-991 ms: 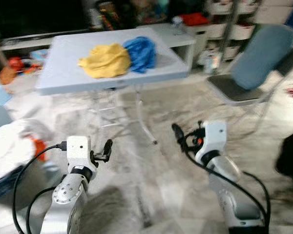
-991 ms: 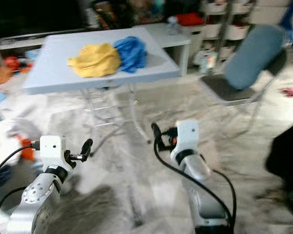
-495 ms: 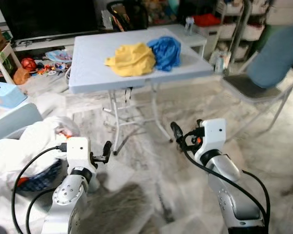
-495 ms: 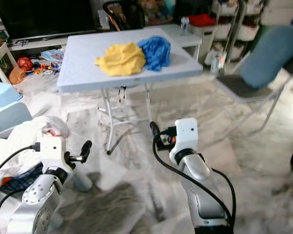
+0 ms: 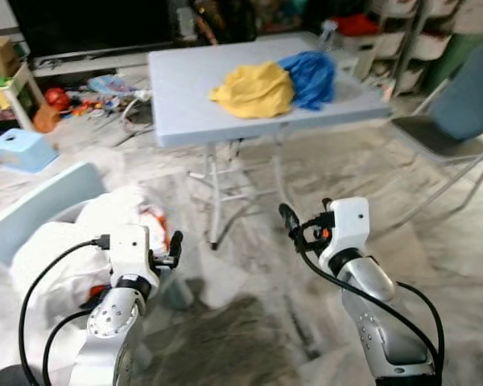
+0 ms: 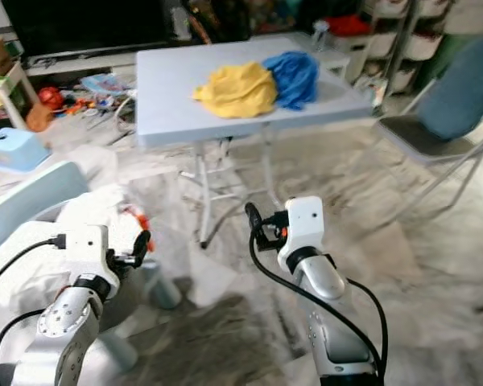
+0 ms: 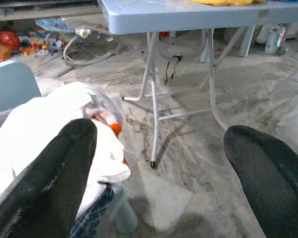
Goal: Hang hanger
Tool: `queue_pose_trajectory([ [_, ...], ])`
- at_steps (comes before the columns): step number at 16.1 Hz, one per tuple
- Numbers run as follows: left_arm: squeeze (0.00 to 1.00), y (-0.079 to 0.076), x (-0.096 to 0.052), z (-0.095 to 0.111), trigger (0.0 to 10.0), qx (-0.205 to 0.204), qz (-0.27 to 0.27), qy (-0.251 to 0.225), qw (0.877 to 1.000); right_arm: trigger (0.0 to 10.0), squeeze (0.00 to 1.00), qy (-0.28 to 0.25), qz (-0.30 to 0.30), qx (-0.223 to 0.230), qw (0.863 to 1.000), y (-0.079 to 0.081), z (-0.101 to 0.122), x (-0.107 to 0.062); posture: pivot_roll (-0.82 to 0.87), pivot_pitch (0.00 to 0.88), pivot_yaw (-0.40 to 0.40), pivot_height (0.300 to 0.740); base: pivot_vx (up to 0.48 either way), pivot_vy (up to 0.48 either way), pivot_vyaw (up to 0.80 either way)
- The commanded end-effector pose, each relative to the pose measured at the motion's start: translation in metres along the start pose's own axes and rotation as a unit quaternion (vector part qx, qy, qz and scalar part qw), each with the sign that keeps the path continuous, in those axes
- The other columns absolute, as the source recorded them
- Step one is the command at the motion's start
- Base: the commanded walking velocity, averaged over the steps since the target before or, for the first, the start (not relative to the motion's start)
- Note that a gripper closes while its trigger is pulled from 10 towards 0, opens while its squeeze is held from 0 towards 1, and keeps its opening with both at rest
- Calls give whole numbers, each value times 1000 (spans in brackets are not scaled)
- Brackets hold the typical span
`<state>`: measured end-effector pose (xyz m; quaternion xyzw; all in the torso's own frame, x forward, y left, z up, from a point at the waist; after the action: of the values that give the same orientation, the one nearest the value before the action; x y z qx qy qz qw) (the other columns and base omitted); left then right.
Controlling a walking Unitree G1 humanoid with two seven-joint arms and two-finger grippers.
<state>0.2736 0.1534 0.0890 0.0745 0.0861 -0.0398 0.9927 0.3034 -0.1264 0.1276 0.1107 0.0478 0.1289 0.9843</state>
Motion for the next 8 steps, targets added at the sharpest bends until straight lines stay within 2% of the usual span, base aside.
queue_pose_trajectory([
  [1, 0, -2, 1, 5, 10000, 8, 1, -10, 1000, 10000, 0, -9, 1, -5, 1000, -3, 5, -2, -26, 0, 13, 740, 0, 0, 800],
  [3, 0, -2, -1, 4, 10000, -12, -10, -9, 1000, 10000, 0, -6, 4, -3, 1000, -2, 4, -2, -24, 0, 11, 740, 0, 0, 800],
  [6, 0, -3, -1, 4, 10000, -15, -13, -12, 1000, 10000, 0, -4, 10, -1, 1000, 0, 3, -1, -23, 0, 4, 740, 0, 0, 800],
  [8, 0, -3, -1, 6, 10000, -24, -14, -20, 999, 10000, 0, -2, 17, -2, 1000, 2, 3, 0, -23, 0, 2, 740, 0, 0, 0],
])
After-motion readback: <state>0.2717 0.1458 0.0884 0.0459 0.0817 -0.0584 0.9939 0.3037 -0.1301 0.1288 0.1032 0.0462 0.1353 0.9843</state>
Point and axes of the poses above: a point about 5 cm out from each wrist's last joint towards the gripper, its own x axis pointing out of the wrist towards the gripper, its own z axis along the axis of the wrist's last joint, y = z × x, the point moved 2 cm from there along x, pointing out of the wrist towards the gripper, and after that the axes turned 11 degrees about x, right-handed, at the moved point
